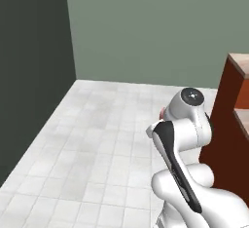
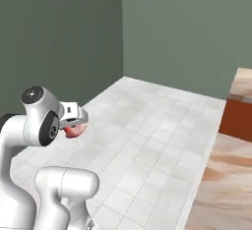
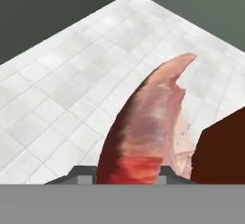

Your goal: Gather the sweet potato and avocado from the fridge and place them on a tray on the dining counter. Then gather the steak and fish from the fridge and place them on the other tray.

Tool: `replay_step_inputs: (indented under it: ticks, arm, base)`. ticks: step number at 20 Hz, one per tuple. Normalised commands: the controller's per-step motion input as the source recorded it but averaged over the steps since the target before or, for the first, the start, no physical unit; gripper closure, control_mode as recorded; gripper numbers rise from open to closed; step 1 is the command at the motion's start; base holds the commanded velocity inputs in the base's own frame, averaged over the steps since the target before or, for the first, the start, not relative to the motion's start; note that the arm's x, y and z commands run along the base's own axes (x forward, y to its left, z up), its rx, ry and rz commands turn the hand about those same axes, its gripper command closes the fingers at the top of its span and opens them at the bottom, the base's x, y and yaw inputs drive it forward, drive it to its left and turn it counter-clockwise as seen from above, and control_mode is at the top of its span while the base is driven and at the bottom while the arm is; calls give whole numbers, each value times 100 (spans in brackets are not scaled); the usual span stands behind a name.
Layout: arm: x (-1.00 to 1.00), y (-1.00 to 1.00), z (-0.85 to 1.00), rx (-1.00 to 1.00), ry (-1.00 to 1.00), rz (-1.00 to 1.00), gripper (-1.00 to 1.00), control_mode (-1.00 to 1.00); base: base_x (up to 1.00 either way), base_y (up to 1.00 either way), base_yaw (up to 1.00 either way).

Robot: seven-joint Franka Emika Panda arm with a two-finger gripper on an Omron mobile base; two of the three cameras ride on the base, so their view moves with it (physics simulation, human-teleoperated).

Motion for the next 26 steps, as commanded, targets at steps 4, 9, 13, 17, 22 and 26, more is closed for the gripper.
replay_step_inputs:
  ticks: [4, 9, 13, 17, 22, 26]
  arm:
    - [0, 0, 0, 0, 0, 0, 100, 100]
    - [0, 0, 0, 0, 0, 0, 100, 100]
    - [0, 0, 0, 0, 0, 0, 100, 100]
    - [0, 0, 0, 0, 0, 0, 100, 100]
    - [0, 0, 0, 0, 0, 0, 100, 100]
    - [0, 0, 0, 0, 0, 0, 100, 100]
  base:
    - [72, 33, -52]
    - [76, 35, -51]
    - [78, 36, -51]
    - [80, 38, -49]
    - [83, 46, -48]
    - [86, 54, -47]
